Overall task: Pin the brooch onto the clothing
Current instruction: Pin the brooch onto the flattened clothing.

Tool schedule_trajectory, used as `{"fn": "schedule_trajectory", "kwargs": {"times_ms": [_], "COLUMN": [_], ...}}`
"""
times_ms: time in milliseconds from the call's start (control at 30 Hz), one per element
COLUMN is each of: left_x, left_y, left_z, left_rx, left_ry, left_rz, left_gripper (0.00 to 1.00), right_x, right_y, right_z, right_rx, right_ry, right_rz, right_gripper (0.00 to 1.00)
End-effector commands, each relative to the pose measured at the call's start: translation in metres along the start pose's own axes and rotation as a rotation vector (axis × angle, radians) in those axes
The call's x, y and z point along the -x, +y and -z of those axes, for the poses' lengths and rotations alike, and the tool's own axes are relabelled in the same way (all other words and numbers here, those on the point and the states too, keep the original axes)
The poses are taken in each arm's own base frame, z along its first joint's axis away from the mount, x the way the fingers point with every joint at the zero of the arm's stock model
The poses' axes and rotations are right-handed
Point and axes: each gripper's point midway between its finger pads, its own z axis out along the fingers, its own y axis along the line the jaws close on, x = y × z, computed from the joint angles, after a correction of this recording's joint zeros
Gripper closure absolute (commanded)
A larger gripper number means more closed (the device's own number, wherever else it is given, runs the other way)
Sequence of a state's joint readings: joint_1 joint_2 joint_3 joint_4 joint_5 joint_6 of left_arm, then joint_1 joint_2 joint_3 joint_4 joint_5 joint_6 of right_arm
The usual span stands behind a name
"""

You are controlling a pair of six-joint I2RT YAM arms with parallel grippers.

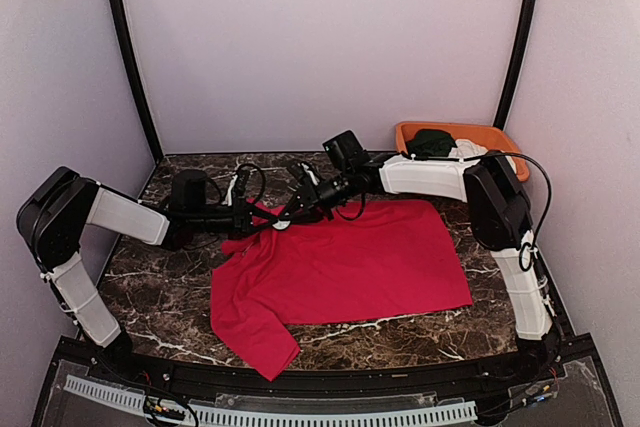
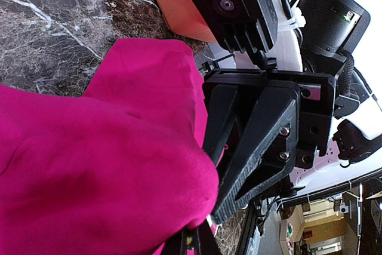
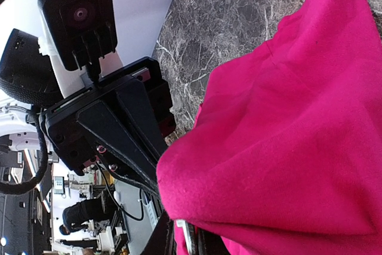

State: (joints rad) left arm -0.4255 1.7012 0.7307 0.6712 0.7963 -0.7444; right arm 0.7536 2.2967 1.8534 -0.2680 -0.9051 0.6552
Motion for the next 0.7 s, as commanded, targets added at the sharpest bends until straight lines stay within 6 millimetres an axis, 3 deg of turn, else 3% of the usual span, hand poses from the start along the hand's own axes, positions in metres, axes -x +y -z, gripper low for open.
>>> {"fn": "schedule_trajectory", "kwargs": {"times_ms": [0, 667], "left_x": [0.004, 0.007], "left_y": [-0.020, -0.027], "left_z": [0.001, 0.003], "left_rx": [-0.044, -0.062], "left_ry": [0.000, -0.004], "left_rz": [-0.062, -0.072], "left_gripper": [0.99, 0.99], "right_x": [0.004, 0.007], "right_y": [-0.009, -0.043], "right_z": [-0.004, 0.006], "right_rx": [-0.067, -0.317], "right_ry": [-0.023, -0.040], "right_rz": [-0.006, 0.041], "right_gripper": [0.90, 0.92]}}
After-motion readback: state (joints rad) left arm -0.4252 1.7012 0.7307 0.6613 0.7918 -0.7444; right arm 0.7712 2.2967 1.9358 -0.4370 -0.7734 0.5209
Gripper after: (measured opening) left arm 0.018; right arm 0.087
